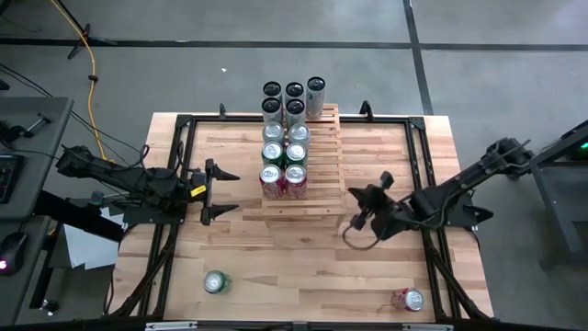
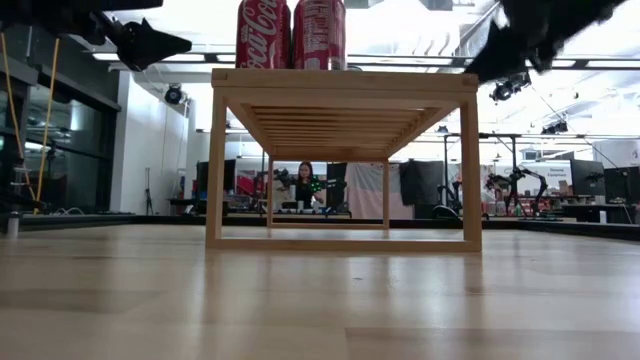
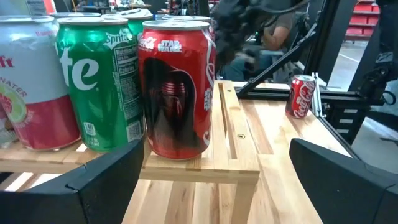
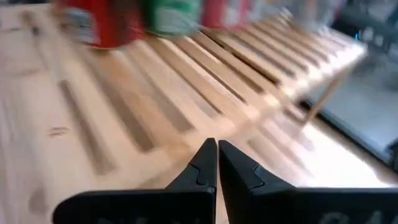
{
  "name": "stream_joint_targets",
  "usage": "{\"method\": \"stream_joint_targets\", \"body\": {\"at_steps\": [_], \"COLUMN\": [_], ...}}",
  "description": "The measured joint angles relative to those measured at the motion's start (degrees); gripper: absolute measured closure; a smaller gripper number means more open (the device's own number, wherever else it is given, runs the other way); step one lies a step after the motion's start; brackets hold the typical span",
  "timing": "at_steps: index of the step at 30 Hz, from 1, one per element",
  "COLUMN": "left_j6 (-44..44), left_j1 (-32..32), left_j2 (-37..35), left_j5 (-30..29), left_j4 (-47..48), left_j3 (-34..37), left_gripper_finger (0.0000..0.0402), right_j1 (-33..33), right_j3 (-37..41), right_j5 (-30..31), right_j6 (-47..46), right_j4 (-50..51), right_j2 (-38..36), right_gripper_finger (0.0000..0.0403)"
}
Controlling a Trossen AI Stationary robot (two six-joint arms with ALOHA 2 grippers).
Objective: Place canned beverage on shelf
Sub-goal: Put the red soda can aligned with the other red soda cans on the shelf
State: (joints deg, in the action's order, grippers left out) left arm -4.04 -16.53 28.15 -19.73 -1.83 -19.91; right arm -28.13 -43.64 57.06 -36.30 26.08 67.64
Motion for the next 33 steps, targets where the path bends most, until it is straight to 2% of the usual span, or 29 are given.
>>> {"method": "stream_joint_targets", "body": {"at_steps": [4,10,14,19,22,25,30,33], "left_j6": [2.9,4.3,4.2,3.2,3.2,3.1,2.6,1.7], "left_j1": [0.0,0.0,0.0,0.0,0.0,0.0,0.0,0.0], "left_j2": [0.0,0.0,0.0,0.0,0.0,0.0,0.0,0.0], "left_j5": [-0.4,-0.4,-0.4,-0.4,-0.4,-0.4,-0.4,-0.4], "left_j4": [-2.9,-4.6,-4.3,-4.1,-4.0,-3.9,-3.8,-3.8], "left_j3": [1.0,1.2,1.2,1.2,1.2,1.2,1.2,1.2], "left_gripper_finger": [0.0007,0.0007,0.0007,0.0007,0.0007,0.0007,0.0007,0.0007], "right_j1": [2.9,6.1,8.1,10.6,10.8,9.6,6.7,4.8], "right_j3": [8.8,15.5,15.6,12.0,6.7,-1.3,-17.0,-25.1], "right_j5": [-2.1,-3.1,-4.8,-14.6,-19.1,-22.1,-28.4,-31.6], "right_j6": [-1.9,10.8,12.8,14.3,14.1,11.6,-0.4,-9.0], "right_j4": [-12.0,-34.0,-38.1,-38.1,-32.9,-20.0,5.9,19.6], "right_j2": [-4.9,-7.0,-7.0,-7.0,-7.0,-6.9,-2.9,1.3], "right_gripper_finger": [0.0403,0.0403,0.0403,0.0387,0.0347,0.0286,0.0176,0.0131]}}
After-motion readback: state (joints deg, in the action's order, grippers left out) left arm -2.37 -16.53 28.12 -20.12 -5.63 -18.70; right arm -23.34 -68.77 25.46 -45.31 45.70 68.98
